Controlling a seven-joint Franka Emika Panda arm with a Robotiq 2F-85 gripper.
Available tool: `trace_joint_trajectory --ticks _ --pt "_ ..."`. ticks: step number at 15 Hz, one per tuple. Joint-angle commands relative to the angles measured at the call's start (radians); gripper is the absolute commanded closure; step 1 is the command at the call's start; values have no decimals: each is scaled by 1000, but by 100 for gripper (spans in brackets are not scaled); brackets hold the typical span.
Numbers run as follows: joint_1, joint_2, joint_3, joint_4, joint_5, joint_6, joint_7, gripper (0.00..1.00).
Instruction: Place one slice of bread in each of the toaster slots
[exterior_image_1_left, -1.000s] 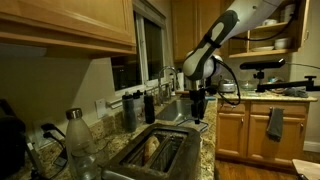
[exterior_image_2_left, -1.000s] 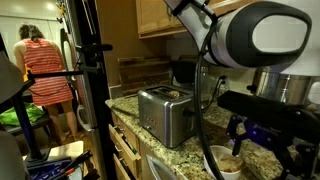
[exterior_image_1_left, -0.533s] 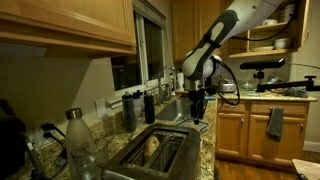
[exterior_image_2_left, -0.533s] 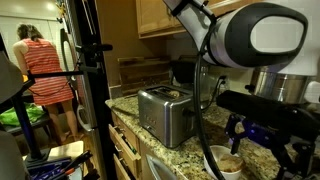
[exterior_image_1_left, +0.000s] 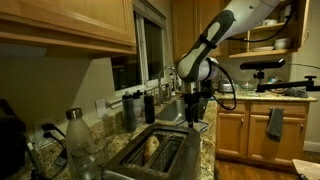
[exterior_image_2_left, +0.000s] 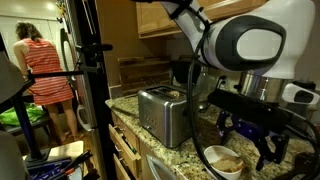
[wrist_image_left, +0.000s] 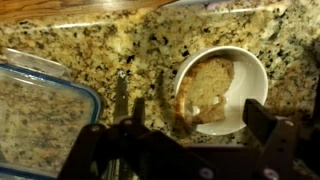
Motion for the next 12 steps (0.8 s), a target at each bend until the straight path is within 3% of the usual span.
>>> trace_joint_trajectory --ticks 1,12 --pt "-1 24 8 6 16 19 32 0" --pt "-18 97 3 96 4 16 35 0"
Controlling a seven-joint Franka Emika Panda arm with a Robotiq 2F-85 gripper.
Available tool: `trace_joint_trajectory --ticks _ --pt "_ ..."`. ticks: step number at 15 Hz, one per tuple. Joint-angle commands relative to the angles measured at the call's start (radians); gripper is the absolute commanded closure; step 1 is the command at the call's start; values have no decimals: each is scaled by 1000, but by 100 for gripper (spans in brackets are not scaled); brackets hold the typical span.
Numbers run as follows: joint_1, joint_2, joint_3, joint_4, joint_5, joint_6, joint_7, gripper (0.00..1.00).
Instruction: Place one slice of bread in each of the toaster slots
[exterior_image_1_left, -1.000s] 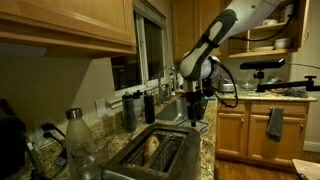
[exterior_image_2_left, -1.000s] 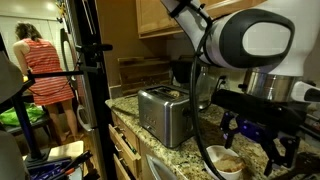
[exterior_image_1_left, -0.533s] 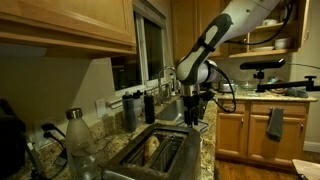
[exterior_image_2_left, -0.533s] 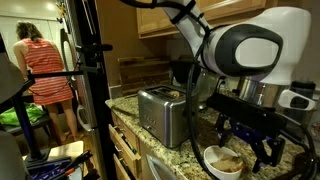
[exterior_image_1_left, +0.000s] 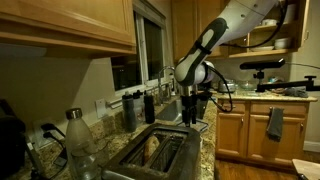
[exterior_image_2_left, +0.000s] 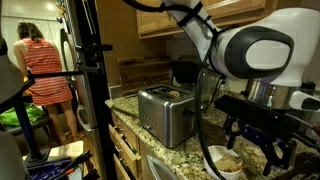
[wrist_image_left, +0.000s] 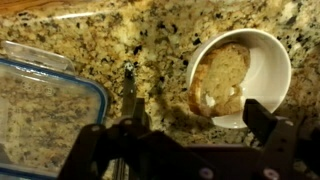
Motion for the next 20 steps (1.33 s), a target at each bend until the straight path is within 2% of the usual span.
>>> trace_joint_trajectory --ticks 1,7,8,10,13,15,17,20 --pt "-16 28 7 33 1 6 6 0" --pt "-24 62 12 61 5 1 5 0" --pt "-26 66 14 65 7 0 4 6" --pt "-27 72 15 71 7 0 5 32" --pt "-27 81 16 79 5 -2 8 40" --pt "-26 82 17 82 5 -3 9 41" --pt "-25 85 17 85 3 -4 11 34" --pt "-24 90 18 90 2 -6 13 30"
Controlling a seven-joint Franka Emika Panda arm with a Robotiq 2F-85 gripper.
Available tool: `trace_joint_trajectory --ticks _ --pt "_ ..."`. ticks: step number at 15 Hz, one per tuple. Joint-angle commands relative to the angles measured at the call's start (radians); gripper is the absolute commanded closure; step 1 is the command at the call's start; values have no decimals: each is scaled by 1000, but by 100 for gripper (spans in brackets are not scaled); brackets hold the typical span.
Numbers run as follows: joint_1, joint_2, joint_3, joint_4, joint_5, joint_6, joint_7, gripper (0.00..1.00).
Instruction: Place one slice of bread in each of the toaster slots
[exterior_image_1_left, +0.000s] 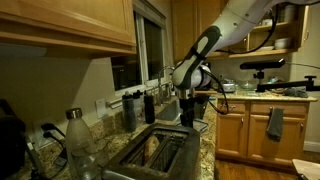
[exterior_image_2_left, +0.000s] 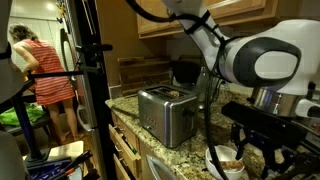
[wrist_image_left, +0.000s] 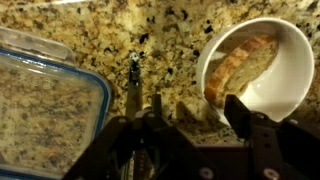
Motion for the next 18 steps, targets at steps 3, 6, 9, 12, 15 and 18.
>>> trace_joint_trajectory --ticks 3,6,9,12,15,18 --pt "-14 20 18 28 10 -6 26 7" --pt "-9 20 27 29 24 -12 56 0" --pt "10 -4 29 5 21 3 108 0" --pt "39 -32 23 -20 0 15 183 0" --pt "74 -57 9 -38 -31 21 273 0" --pt "104 -74 -10 -42 -71 11 369 0"
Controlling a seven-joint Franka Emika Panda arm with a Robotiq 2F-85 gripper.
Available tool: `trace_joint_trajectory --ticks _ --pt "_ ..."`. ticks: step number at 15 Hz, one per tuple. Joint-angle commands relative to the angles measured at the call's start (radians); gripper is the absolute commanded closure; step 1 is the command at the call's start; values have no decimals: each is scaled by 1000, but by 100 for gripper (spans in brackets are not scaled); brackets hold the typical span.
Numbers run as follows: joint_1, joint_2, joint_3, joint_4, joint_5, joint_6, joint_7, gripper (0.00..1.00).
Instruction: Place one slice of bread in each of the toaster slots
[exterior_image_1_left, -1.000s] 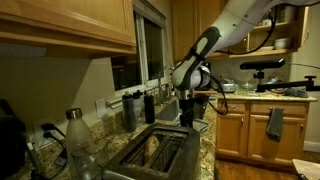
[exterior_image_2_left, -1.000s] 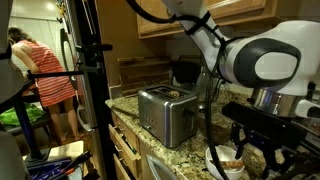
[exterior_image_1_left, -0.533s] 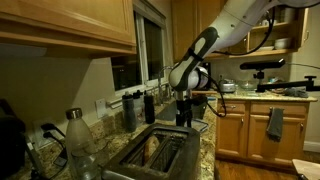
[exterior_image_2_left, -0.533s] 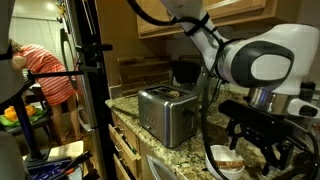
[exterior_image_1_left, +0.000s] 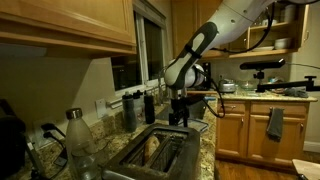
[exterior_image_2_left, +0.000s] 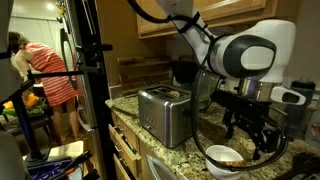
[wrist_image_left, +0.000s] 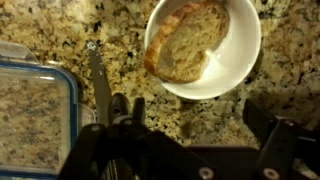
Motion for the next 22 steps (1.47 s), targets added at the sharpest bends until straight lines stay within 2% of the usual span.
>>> trace_joint_trajectory --ticks 1,7,22 --pt "44 -71 -37 -60 -70 7 129 0" --pt "63 -75 -72 -45 -148 -33 243 0" --pt "73 -103 -77 -135 -135 -56 375 0"
